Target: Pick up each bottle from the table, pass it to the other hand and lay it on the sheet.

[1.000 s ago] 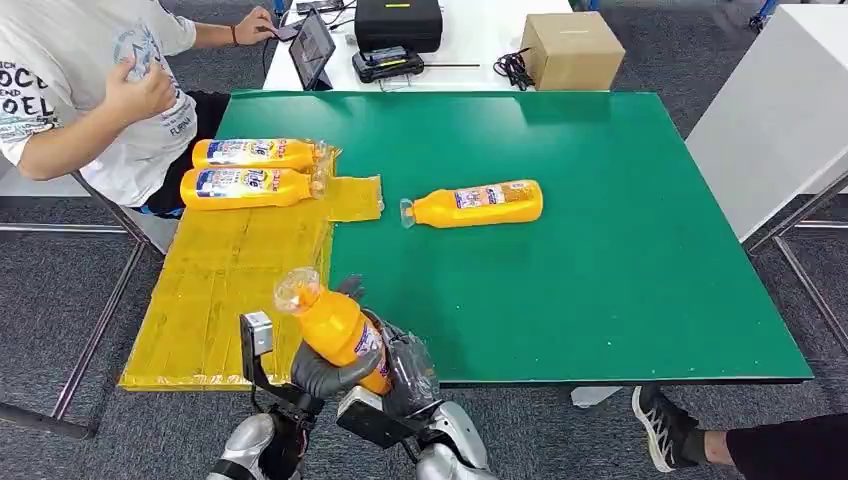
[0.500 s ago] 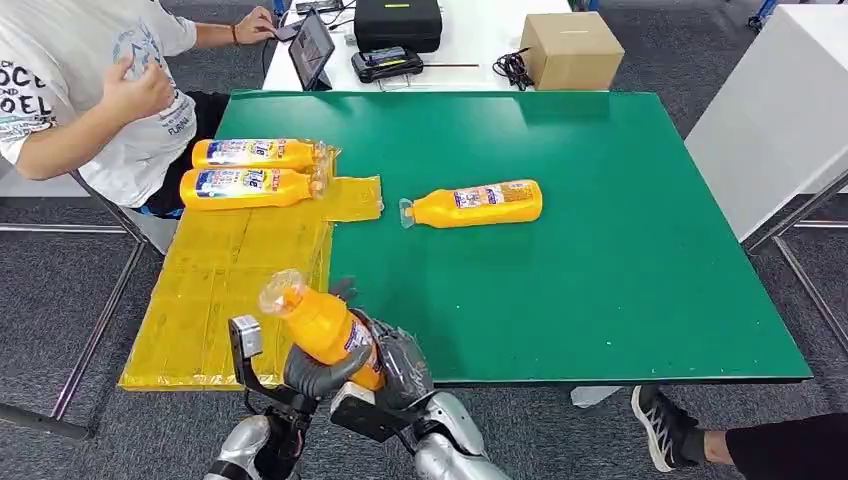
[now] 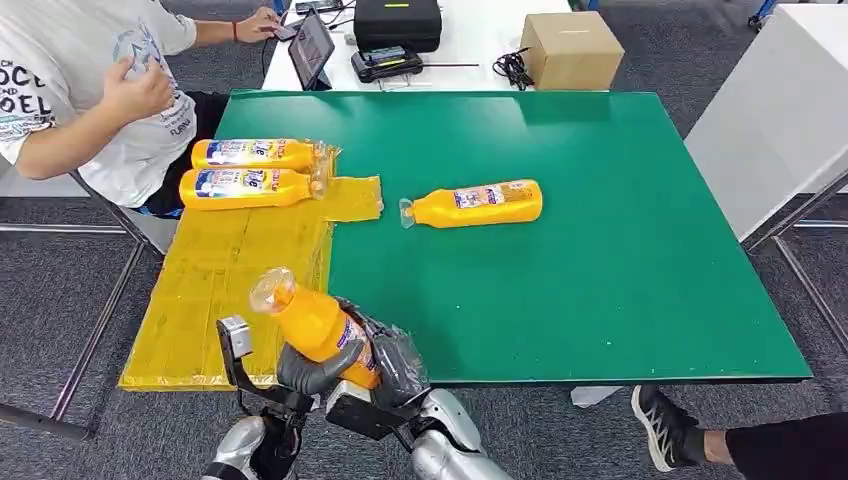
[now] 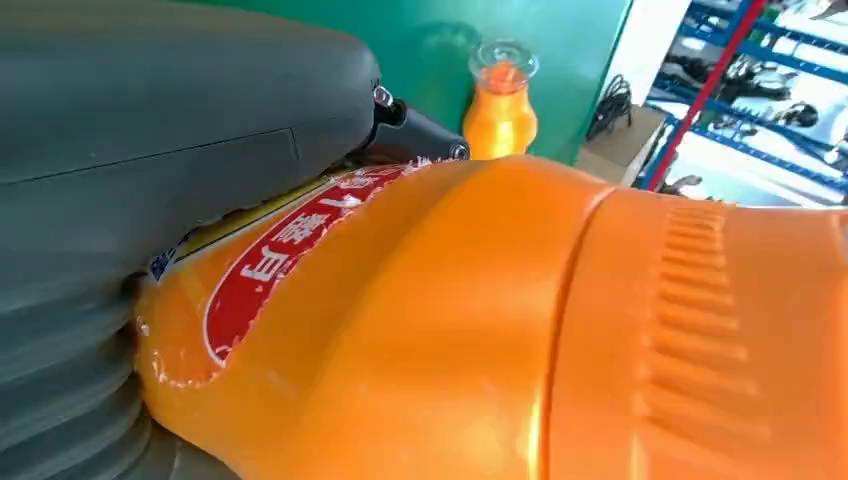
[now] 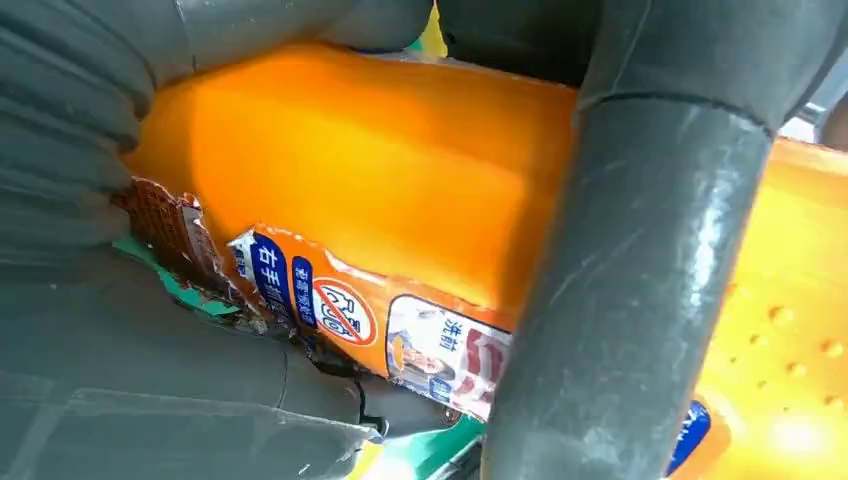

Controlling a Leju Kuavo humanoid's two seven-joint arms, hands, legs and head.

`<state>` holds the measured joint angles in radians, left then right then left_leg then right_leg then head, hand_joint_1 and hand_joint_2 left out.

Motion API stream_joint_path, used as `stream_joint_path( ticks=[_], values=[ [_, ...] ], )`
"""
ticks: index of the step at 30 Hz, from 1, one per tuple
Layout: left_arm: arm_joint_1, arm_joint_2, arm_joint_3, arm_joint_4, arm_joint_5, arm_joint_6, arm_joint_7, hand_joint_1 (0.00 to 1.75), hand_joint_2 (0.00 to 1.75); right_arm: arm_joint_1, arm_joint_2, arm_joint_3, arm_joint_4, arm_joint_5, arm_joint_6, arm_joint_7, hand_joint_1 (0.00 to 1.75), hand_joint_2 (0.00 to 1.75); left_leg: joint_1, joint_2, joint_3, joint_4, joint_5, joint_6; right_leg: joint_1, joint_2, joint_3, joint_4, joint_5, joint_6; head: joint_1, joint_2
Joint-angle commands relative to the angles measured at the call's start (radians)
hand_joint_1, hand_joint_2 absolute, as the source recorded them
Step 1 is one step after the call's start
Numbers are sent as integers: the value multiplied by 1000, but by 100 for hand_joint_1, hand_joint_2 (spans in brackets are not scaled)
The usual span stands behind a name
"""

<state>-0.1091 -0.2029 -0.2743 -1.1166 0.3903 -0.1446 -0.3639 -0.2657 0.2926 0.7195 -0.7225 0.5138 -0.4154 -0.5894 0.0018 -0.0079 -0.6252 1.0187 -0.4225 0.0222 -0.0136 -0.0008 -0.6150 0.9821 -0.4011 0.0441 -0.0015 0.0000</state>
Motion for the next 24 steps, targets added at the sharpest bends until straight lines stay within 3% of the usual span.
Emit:
stream_joint_path(
  ticks=[1,2,3,4,6,7,10,15,20,24],
  values=[
    [-87,-28,-9,-32,5,13,-1,175,175,25,1,88,83,19,48,4,175,175,1,-4,4,0,-2,-1,2,-5,5,0,-3,-2,0,0],
    [-86,-27,-7,-34,5,16,-1,175,175,26,0,84,79,17,48,9,175,175,1,-3,2,0,-1,-1,1,-4,3,0,-2,-1,0,0],
    [-87,-28,-4,-37,3,25,-7,175,175,28,0,80,75,15,44,9,133,175,2,-4,5,0,-2,-1,2,-5,7,0,-3,-2,0,0],
    [-89,-27,-1,-43,3,27,-8,175,175,29,-1,75,68,15,33,10,0,175,1,-4,2,0,0,-1,1,-4,3,0,-2,-1,0,0],
    [-88,-22,12,-76,-7,53,-23,175,175,40,-4,37,14,-17,18,11,0,175,1,-4,4,0,-1,-1,1,-5,5,0,-3,-1,0,0],
    [-87,-17,23,-100,-15,70,-30,175,175,53,-12,16,-47,-29,4,12,0,0,1,-3,1,0,-1,-1,1,-4,2,0,-2,-1,0,0],
    [-93,-6,51,-158,-37,105,-39,175,175,116,-31,-43,-277,-46,-13,41,0,0,1,-4,2,1,-1,-1,2,-5,4,1,-3,-1,0,0],
    [-98,-6,57,-168,-56,125,-51,175,175,147,-31,-67,-360,-36,-42,44,0,0,1,-3,3,0,-1,-1,1,-4,4,0,-2,-2,0,0],
    [-132,-7,106,-176,-76,196,-55,175,175,195,-53,-112,-583,-46,-82,49,0,0,1,-3,0,1,0,-1,1,-2,1,1,-1,-1,1,0],
    [-148,-16,122,-127,-77,211,-49,175,175,200,-52,-97,-598,-19,-100,56,0,0,0,-1,2,0,-1,-1,0,-2,3,0,-1,-1,0,0]
  ],
)
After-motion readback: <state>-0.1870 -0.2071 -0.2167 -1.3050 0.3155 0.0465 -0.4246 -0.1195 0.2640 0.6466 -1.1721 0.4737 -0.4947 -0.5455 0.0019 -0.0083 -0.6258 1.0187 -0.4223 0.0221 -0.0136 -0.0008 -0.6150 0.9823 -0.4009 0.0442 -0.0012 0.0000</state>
